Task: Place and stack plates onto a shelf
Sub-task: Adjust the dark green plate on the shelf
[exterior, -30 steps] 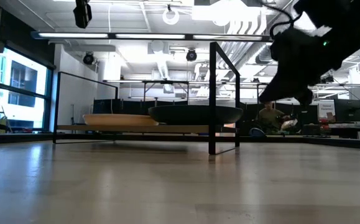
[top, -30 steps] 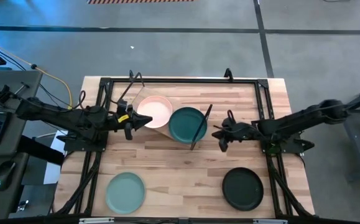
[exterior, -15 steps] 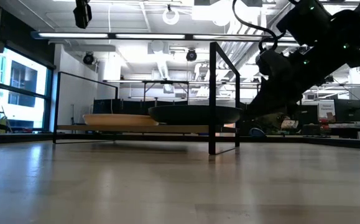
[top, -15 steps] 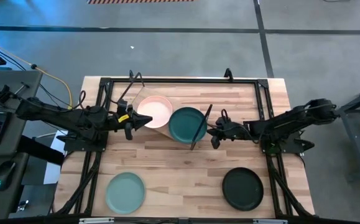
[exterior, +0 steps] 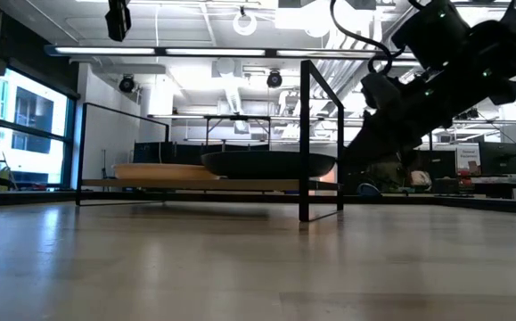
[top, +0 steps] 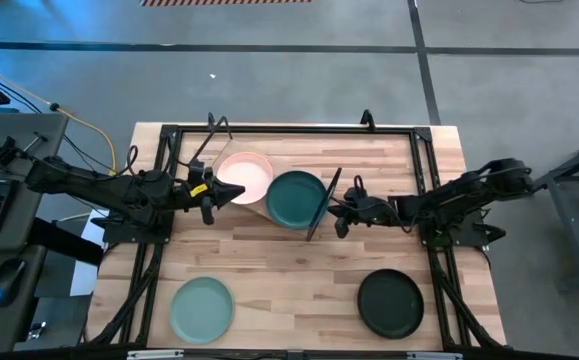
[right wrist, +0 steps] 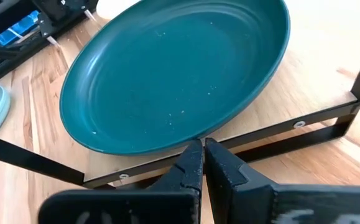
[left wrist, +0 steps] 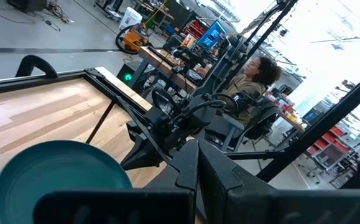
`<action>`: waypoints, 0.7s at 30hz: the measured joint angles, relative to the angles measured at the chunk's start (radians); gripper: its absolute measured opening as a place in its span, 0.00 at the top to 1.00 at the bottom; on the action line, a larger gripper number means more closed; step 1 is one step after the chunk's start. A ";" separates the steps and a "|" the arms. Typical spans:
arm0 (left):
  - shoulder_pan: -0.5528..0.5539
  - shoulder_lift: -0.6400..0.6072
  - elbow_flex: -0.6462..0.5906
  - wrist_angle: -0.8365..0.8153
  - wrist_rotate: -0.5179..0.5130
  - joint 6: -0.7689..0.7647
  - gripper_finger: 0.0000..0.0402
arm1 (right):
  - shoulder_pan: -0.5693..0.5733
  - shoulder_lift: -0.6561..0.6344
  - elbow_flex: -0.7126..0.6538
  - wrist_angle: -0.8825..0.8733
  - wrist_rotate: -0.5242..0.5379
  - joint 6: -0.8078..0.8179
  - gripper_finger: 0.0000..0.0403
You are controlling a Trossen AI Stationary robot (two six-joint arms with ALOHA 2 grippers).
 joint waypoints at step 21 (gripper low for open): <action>0.001 0.000 0.000 0.000 -0.014 0.001 1.00 | -0.054 0.016 0.000 0.077 0.047 0.000 1.00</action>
